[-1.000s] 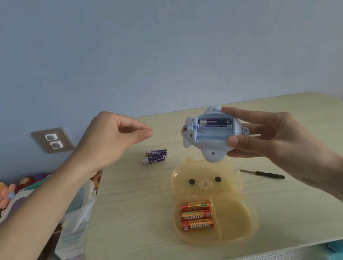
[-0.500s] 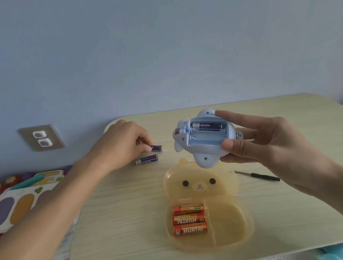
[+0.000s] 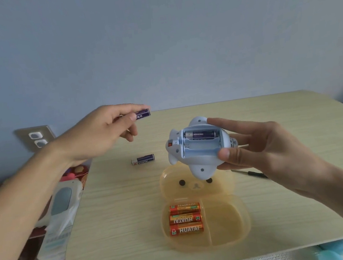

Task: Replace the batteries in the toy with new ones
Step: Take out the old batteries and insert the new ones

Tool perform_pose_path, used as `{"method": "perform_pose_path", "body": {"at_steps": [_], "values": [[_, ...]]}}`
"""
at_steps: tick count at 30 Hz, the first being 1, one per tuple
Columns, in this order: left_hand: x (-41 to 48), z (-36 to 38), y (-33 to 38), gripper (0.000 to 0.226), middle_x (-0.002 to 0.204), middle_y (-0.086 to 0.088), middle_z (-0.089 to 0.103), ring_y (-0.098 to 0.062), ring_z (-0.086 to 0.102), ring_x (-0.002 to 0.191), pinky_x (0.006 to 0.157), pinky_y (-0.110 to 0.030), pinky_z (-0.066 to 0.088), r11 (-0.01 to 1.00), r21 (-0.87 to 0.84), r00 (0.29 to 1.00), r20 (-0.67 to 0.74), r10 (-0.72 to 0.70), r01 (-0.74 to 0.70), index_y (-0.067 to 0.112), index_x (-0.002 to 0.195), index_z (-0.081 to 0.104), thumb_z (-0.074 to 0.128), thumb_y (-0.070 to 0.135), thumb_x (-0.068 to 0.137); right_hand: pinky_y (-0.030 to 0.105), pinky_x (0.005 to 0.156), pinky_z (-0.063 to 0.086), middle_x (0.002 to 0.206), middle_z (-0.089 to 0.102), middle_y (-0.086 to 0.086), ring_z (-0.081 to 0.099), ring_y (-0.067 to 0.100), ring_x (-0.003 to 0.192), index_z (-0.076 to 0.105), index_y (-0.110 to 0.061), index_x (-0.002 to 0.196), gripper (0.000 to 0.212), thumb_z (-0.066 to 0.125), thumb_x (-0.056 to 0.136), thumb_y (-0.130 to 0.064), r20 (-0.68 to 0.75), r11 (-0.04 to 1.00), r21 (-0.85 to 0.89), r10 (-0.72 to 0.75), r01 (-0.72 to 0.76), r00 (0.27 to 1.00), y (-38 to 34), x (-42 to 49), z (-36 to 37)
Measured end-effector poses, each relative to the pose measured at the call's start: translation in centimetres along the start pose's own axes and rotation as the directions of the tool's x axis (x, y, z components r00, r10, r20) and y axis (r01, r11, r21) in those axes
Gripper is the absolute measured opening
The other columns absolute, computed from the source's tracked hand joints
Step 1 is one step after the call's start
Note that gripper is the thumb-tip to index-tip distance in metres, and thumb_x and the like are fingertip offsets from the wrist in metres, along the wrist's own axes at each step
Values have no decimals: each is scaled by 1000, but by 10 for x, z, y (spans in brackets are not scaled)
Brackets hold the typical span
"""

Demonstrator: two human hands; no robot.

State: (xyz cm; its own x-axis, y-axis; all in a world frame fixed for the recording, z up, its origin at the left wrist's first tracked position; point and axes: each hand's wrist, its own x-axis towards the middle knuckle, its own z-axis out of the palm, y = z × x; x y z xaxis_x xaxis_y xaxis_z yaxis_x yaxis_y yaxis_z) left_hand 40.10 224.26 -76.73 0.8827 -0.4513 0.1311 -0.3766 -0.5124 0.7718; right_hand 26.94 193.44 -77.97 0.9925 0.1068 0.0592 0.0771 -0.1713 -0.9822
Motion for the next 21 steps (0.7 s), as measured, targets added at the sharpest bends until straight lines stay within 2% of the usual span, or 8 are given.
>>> {"method": "perform_pose_path", "body": {"at_steps": [1, 4, 6, 8, 11, 13, 17, 21], "values": [[-3, 0, 5, 30, 88, 2, 71, -13, 67, 82, 93, -41, 54, 998, -70, 1000, 3, 11, -10, 33, 132, 71, 51, 28, 110, 28, 84, 65, 116, 83, 3, 82, 23, 101, 66, -25, 139, 64, 78, 77, -16, 1, 1000, -4, 0, 0, 1000, 0, 0, 0], [-10, 6, 20, 24, 88, 0, 70, -13, 63, 85, 80, -26, 52, 924, -381, 999, 26, 40, -27, 21, 116, 77, 57, 29, 105, 31, 87, 65, 117, 83, 4, 82, 25, 102, 66, -25, 140, 64, 78, 77, -17, -3, 1000, -10, -1, 1, 1000, 0, 0, 2], [-16, 17, 31, 19, 91, -1, 72, -15, 67, 84, 74, -25, 51, 830, -557, 996, 73, 48, 1, 11, 112, 72, 59, 21, 102, 33, 88, 65, 118, 82, 4, 81, 25, 103, 65, -25, 141, 64, 78, 78, -16, 6, 1000, -10, 0, 0, 1000, -1, 1, 3], [-20, 27, 41, 12, 94, -6, 77, -19, 71, 82, 73, -28, 51, 768, -640, 992, 112, 57, 28, 9, 110, 61, 61, 17, 103, 36, 90, 65, 120, 81, 5, 81, 25, 105, 64, -25, 142, 65, 78, 80, -16, 18, 1000, -18, 1, -1, 1000, -2, 1, 6], [-27, 34, 54, 29, 103, -15, 82, -23, 75, 86, 72, -26, 54, 808, -588, 993, 78, 94, -31, 13, 125, 51, 54, 25, 98, 39, 93, 64, 120, 81, 6, 80, 26, 106, 63, -26, 143, 66, 78, 79, -18, 21, 1000, -29, 6, -5, 1000, -3, 0, 7], [-31, 37, 63, 37, 106, -14, 83, -21, 76, 91, 75, -27, 55, 858, -502, 990, 26, 141, -109, 22, 135, 52, 51, 29, 98, 41, 94, 64, 121, 81, 6, 80, 27, 106, 62, -26, 144, 67, 79, 79, -20, 27, 999, -38, 9, -8, 1000, -3, -1, 9], [-37, 48, 71, 17, 108, 0, 85, -6, 77, 96, 84, -22, 57, 912, -317, 966, -55, 254, -258, 23, 104, 70, 64, 33, 92, 46, 93, 64, 119, 81, 7, 80, 29, 105, 62, -24, 145, 72, 80, 75, -23, 25, 999, -46, 5, -4, 1000, -2, -1, 13], [-40, 70, 64, 15, 96, 10, 81, -5, 61, 80, 70, -19, 44, 928, -178, 943, -128, 307, -327, 39, 94, 80, 82, 40, 79, 46, 91, 65, 116, 82, 6, 81, 30, 101, 65, -24, 141, 70, 81, 73, -24, 29, 999, -47, -1, 2, 1000, 0, -2, 18]]}}
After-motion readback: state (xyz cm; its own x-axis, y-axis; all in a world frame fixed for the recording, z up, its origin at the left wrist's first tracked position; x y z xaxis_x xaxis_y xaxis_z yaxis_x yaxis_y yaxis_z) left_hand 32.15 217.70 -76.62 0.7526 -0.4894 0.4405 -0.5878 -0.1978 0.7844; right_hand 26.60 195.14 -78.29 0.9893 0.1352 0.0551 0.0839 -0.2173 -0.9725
